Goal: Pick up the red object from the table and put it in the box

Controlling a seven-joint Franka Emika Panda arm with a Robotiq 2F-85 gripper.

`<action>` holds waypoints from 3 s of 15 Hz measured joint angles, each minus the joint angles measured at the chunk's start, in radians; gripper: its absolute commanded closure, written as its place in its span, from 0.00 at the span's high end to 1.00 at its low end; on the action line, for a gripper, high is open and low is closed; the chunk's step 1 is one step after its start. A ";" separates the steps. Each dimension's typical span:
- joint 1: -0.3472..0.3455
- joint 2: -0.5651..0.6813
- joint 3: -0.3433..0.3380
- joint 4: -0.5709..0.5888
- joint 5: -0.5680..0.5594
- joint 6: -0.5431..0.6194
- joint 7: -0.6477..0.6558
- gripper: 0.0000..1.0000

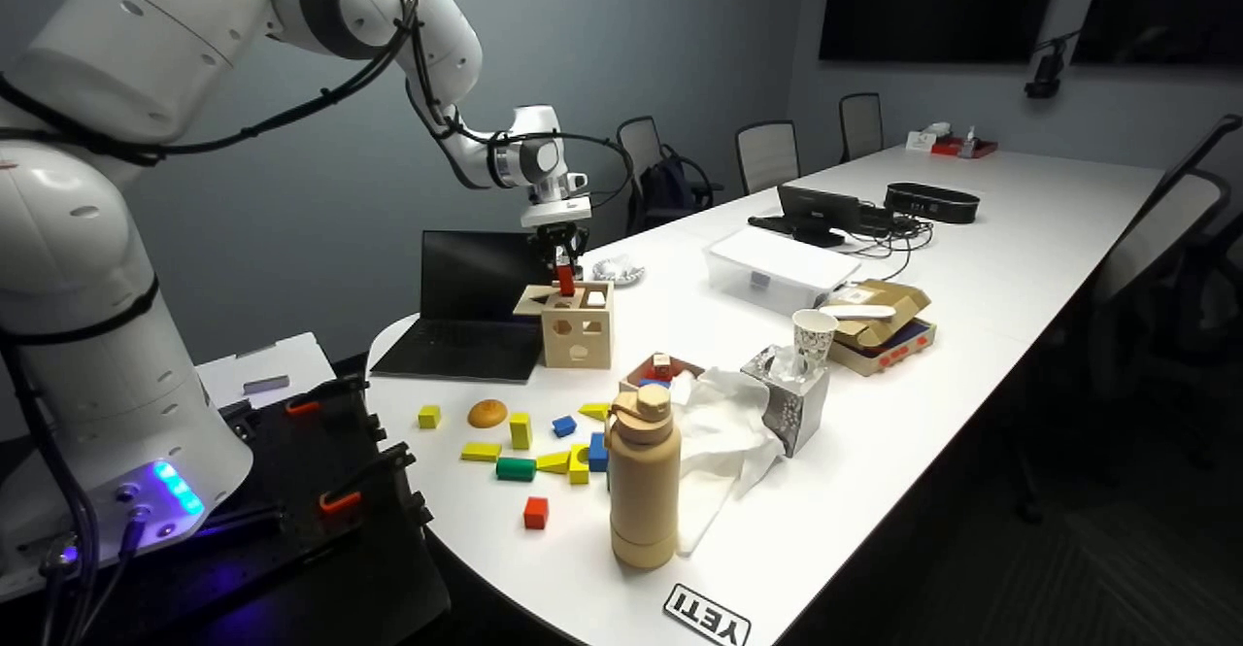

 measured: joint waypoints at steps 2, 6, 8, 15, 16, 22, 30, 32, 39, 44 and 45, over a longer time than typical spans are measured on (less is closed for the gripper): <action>0.000 0.000 0.000 0.000 0.000 0.000 0.000 0.08; -0.002 0.000 -0.001 -0.001 0.000 -0.004 0.000 0.08; -0.005 0.001 -0.001 -0.002 0.003 -0.017 0.000 0.08; -0.014 0.000 0.003 0.000 0.017 -0.026 0.000 0.08; -0.014 0.000 0.003 0.000 0.019 -0.027 0.000 0.08; -0.017 0.000 0.003 0.002 0.052 -0.035 0.001 0.08; -0.028 0.023 0.003 0.002 0.079 -0.040 0.010 0.58; -0.028 0.023 0.003 0.002 0.079 -0.040 0.010 0.64; -0.037 0.021 0.005 0.003 0.085 -0.042 0.010 1.00; -0.045 -0.014 0.005 0.003 0.085 -0.046 0.010 1.00; -0.049 -0.026 0.005 0.003 0.085 -0.050 0.010 1.00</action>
